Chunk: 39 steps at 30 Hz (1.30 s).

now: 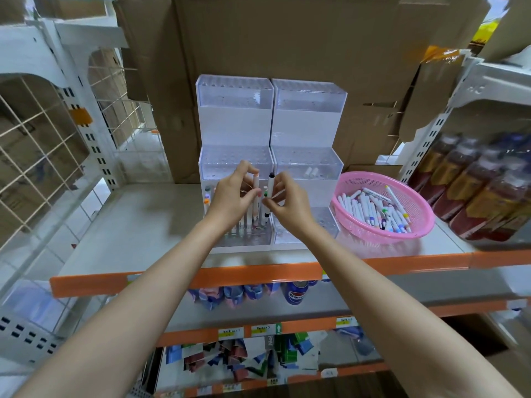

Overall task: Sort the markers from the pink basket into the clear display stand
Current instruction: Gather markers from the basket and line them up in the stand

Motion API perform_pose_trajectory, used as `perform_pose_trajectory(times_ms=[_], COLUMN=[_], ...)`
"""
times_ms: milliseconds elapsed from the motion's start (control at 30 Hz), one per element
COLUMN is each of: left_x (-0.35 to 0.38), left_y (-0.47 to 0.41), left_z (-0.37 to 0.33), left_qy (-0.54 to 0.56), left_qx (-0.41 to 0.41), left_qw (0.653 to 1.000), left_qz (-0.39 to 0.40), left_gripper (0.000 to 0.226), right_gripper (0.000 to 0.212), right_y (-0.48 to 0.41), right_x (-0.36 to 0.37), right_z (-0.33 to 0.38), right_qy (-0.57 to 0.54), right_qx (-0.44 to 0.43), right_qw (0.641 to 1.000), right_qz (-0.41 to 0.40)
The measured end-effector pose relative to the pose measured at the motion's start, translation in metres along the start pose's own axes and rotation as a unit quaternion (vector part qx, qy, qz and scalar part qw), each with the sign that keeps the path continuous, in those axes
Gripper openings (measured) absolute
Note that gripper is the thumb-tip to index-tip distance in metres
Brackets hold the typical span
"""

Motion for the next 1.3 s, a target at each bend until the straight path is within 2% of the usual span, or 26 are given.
perform_pose_trajectory(times_ms=[133,300,767,867,1033,1200,1300], left_x=[-0.002,0.002,0.002,0.006,0.004,0.005,0.005], left_y=[0.0,0.003,-0.006,-0.002,0.003,0.007,0.006], left_z=[0.0,0.003,0.001,0.003,0.002,-0.007,-0.007], left_qy=[0.001,-0.013,-0.064,-0.09,-0.149,-0.242,-0.24], left_qx=[-0.003,0.0,0.018,0.042,0.09,0.175,0.174], left_qw=[1.0,1.0,0.997,0.994,0.984,0.954,0.954], left_qz=[0.0,0.024,0.033,0.048,0.024,0.033,0.034], left_gripper=[0.017,0.017,0.01,0.008,0.01,0.011,0.011], right_gripper=[0.033,0.033,0.032,0.033,0.034,0.034,0.034], right_y=[0.002,0.001,0.003,0.004,0.004,0.004,0.005], right_x=[0.003,0.003,0.003,0.003,0.004,0.003,0.003], right_z=[-0.001,-0.001,0.001,0.0,-0.001,-0.001,-0.001], right_qy=[0.012,0.005,0.006,0.007,0.011,0.009,0.009], right_qx=[-0.002,0.003,0.005,0.004,0.001,-0.001,-0.006], right_qw=[1.0,1.0,1.0,1.0,1.0,1.0,1.0], right_qz=[0.004,0.003,0.004,0.004,0.001,-0.008,-0.015])
Point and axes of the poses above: each hand's wrist, its own y-axis away from the middle knuckle, its own x-axis out of the palm, z = x × y, the point moved 7 cm from there along -y, towards the middle knuckle, and after that the axes turned 4 degrees about x, right-handed, at the moved point
